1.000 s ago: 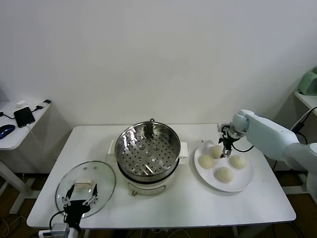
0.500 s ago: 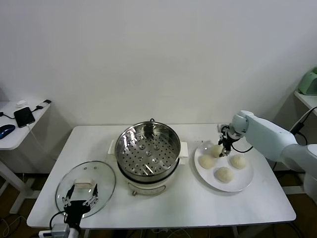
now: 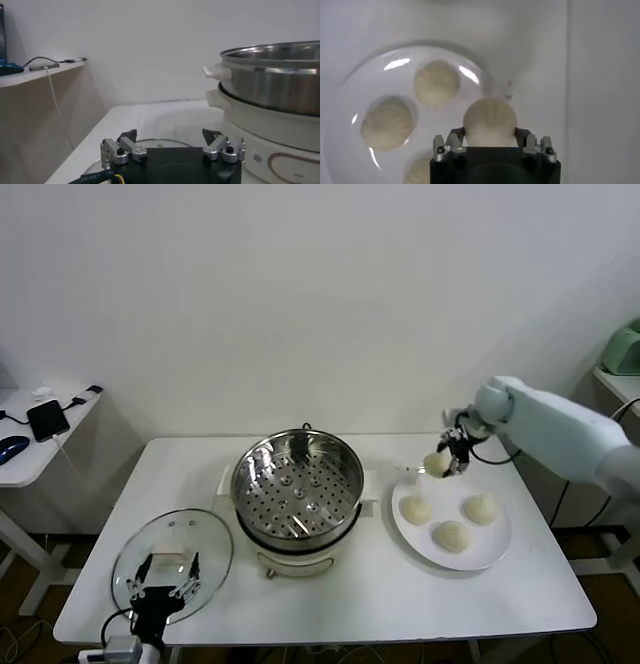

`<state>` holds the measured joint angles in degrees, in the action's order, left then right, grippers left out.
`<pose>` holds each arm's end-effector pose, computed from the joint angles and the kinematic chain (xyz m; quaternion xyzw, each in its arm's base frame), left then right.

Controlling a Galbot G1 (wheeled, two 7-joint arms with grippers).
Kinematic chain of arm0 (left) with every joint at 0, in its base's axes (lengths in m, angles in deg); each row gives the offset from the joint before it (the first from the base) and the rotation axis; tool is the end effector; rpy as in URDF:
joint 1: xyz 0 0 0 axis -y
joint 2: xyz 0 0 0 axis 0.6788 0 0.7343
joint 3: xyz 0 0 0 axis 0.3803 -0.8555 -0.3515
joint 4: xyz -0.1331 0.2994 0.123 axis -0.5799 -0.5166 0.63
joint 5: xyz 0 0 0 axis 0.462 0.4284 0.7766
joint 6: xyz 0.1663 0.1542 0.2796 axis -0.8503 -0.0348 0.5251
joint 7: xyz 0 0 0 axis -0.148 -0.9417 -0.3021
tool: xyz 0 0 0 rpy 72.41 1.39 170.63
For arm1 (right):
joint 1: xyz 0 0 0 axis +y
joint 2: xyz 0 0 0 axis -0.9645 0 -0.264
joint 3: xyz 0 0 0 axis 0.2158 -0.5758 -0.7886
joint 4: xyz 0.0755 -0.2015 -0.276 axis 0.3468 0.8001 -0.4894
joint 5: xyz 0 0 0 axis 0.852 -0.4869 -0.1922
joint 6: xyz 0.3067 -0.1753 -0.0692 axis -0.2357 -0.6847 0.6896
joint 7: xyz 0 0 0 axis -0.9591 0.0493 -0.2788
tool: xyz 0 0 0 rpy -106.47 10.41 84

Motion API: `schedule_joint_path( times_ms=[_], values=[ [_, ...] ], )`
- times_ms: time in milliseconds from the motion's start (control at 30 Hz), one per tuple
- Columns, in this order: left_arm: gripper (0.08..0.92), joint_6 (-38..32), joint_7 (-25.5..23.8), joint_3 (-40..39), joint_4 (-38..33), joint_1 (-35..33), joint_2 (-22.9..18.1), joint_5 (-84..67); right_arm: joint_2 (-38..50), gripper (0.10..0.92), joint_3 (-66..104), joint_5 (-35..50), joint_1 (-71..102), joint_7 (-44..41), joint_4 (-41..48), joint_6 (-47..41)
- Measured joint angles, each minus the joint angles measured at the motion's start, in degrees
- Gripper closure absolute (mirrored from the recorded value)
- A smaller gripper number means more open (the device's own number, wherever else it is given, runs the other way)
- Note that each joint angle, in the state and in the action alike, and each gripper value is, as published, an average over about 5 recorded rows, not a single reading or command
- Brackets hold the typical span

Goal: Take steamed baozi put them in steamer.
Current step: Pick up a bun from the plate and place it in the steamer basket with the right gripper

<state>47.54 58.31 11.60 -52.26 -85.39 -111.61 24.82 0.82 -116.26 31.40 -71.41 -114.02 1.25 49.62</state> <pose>0.1378 0.0762 -0.3496 0.0493 -0.9892 -0.0411 0.1317 0.6212 -0.1210 -0.1051 0.5003 -0.5603 0.5594 0.3503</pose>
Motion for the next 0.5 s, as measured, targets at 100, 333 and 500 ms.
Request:
schedule_joint_path(
  times_ms=[100,333,500],
  values=[
    [0.177,0.03,-0.01,-0.02,-0.5,-0.21,-0.09,0.01,-0.73,0.355,-3.66,3.41,-6.74,-0.28,-4.61,2.18],
    [0.177,-0.03,-0.01,-0.13,-0.98,-0.43,-0.11,-0.01,-5.26,0.359,-9.93,8.74,-19.88,-0.78,-15.11,9.06],
    [0.177,-0.11,0.01,-0.01,-1.34,-0.42,-0.14,-0.22,-10.47,0.357,-11.64,6.9,-23.36,-0.47,-18.73,16.88]
  ],
)
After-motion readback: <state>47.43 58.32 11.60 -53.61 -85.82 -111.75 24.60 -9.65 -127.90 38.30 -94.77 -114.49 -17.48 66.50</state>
